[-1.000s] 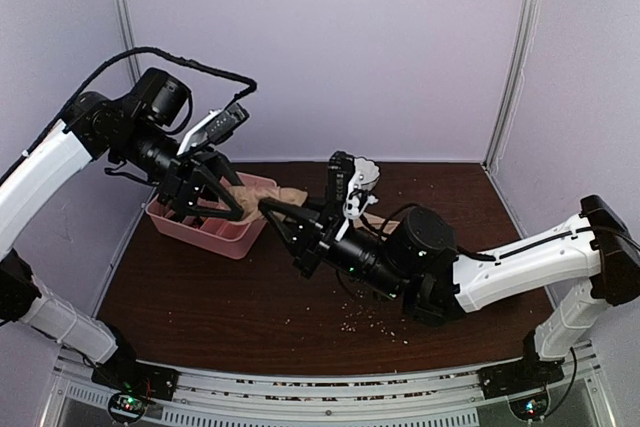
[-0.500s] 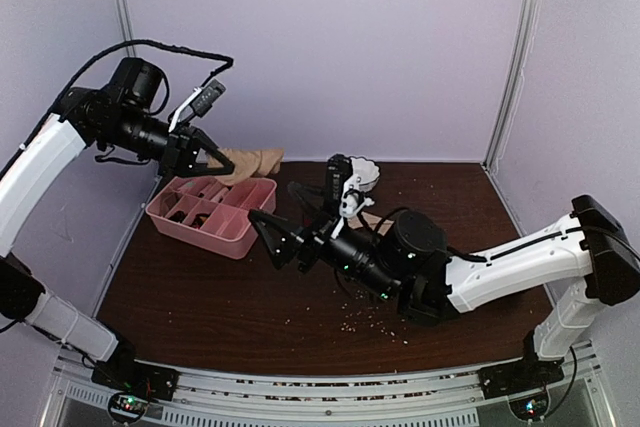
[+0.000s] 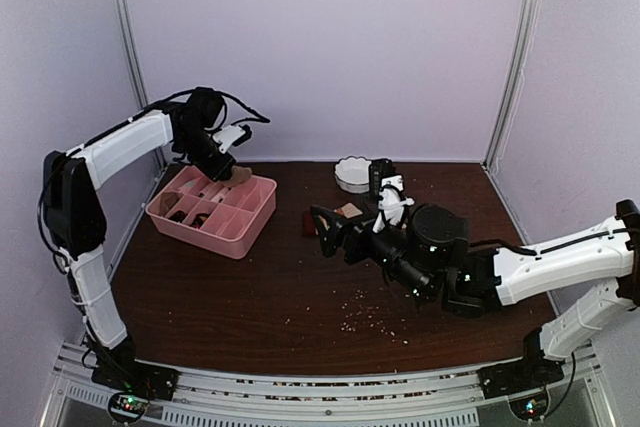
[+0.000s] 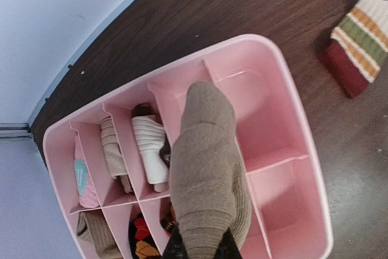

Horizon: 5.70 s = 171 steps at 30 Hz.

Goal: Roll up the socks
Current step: Place the sock in the storage box, then move the sock to the center of the board, then adjust the sock at the center of the board.

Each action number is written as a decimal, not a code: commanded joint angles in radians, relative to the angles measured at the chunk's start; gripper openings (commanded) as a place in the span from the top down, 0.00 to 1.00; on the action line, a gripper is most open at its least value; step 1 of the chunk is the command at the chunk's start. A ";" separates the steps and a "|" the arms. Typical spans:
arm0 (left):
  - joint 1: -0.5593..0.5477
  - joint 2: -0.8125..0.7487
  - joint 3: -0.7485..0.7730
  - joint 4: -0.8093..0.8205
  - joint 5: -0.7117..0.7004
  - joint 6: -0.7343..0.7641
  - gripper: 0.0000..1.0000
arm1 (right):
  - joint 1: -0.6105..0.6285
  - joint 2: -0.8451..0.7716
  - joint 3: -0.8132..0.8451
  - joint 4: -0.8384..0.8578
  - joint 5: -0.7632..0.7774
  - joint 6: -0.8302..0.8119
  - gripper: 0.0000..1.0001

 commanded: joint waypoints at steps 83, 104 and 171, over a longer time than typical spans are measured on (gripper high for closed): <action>0.023 -0.408 -0.439 -0.032 0.028 0.150 0.02 | -0.437 1.085 1.424 -1.545 -0.302 0.271 0.29; 0.023 -0.486 -0.501 -0.050 0.076 0.159 0.02 | -0.693 0.639 0.706 -1.079 -0.562 0.578 0.22; 0.026 -0.596 -0.505 -0.137 0.146 0.186 0.02 | -0.307 0.781 0.759 -1.348 -0.139 0.594 0.37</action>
